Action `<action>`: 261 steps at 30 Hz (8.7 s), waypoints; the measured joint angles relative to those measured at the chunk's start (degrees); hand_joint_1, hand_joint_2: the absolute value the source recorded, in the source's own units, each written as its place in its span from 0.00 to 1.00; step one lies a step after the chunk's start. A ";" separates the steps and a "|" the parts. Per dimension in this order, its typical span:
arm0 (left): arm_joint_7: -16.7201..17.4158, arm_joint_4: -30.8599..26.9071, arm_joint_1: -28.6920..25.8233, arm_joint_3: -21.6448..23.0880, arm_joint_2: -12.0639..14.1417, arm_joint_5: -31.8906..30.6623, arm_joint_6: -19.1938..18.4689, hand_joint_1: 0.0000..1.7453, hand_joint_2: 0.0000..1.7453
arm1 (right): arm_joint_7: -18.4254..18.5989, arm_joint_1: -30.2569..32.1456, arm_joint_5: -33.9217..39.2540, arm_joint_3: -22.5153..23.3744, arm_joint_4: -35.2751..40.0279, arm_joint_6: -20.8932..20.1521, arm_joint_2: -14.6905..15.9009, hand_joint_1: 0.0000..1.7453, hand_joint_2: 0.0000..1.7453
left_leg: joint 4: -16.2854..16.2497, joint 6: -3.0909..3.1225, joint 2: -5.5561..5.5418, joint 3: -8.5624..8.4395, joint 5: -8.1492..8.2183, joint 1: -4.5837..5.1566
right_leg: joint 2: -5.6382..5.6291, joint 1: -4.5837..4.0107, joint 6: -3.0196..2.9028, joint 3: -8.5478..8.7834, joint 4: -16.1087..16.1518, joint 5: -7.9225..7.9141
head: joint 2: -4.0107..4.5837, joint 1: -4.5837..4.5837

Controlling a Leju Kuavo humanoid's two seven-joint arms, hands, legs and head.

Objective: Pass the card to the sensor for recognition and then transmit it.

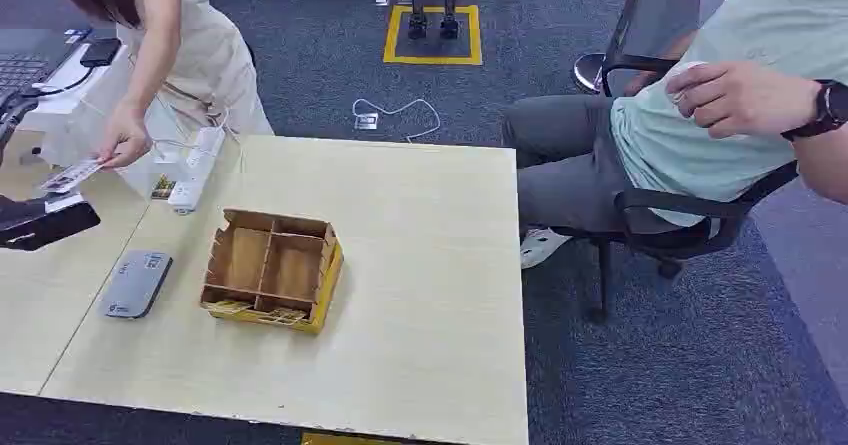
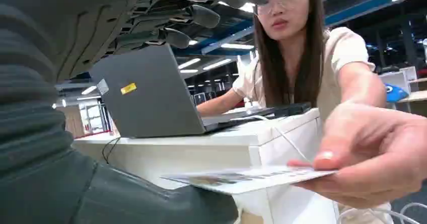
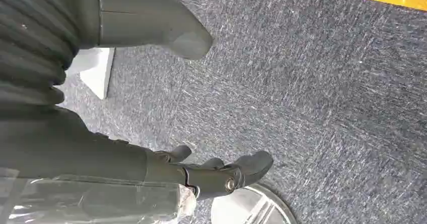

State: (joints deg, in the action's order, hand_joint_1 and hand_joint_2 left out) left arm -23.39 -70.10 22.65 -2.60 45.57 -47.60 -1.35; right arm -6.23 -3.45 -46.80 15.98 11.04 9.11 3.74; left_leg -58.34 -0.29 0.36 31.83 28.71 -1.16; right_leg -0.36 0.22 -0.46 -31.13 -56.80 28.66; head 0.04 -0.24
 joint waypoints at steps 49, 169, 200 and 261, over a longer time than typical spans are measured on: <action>-0.90 -2.56 -4.10 0.00 3.96 4.20 -3.39 1.00 1.00 | -0.05 -0.24 -2.67 1.64 0.07 0.18 0.00 0.00 1.00 | 0.00 0.00 0.00 0.00 0.00 0.00 | 0.00 0.00 0.00 0.00 -0.03 0.00 | 0.00 -0.02; 3.08 26.36 -9.57 -0.33 -16.37 -19.45 33.83 1.00 1.00 | 0.54 -0.10 -10.67 10.01 0.04 1.86 -0.98 0.00 1.00 | 0.00 -0.03 -0.03 -0.01 -0.02 0.01 | 0.04 0.01 0.00 0.01 -0.07 0.00 | 0.00 -0.02; 3.58 33.33 -8.58 -0.33 -20.35 -22.73 35.95 1.00 1.00 | 0.57 -0.15 -12.24 10.71 0.07 1.92 -1.09 0.00 1.00 | 0.00 -0.10 -0.10 -0.11 -0.07 0.03 | 0.15 0.04 0.00 0.08 -0.16 0.00 | 0.00 0.00; 0.55 21.49 15.47 -1.53 -21.16 -16.85 31.87 1.00 1.00 | 1.53 -2.50 -19.21 13.05 0.55 -0.37 -2.21 0.00 1.00 | -0.05 -0.25 -0.09 -0.07 -0.23 0.01 | 0.10 0.01 -0.16 -0.08 -0.23 -0.12 | 0.00 0.00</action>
State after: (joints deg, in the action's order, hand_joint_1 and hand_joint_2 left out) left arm -22.84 -48.61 38.12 -4.13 24.42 -64.46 30.51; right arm -4.70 -5.95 -66.01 29.03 11.58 8.74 1.53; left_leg -58.39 -0.54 0.28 31.76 28.48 -1.16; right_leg -0.26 0.23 -0.62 -31.21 -57.03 28.55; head 0.04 -0.24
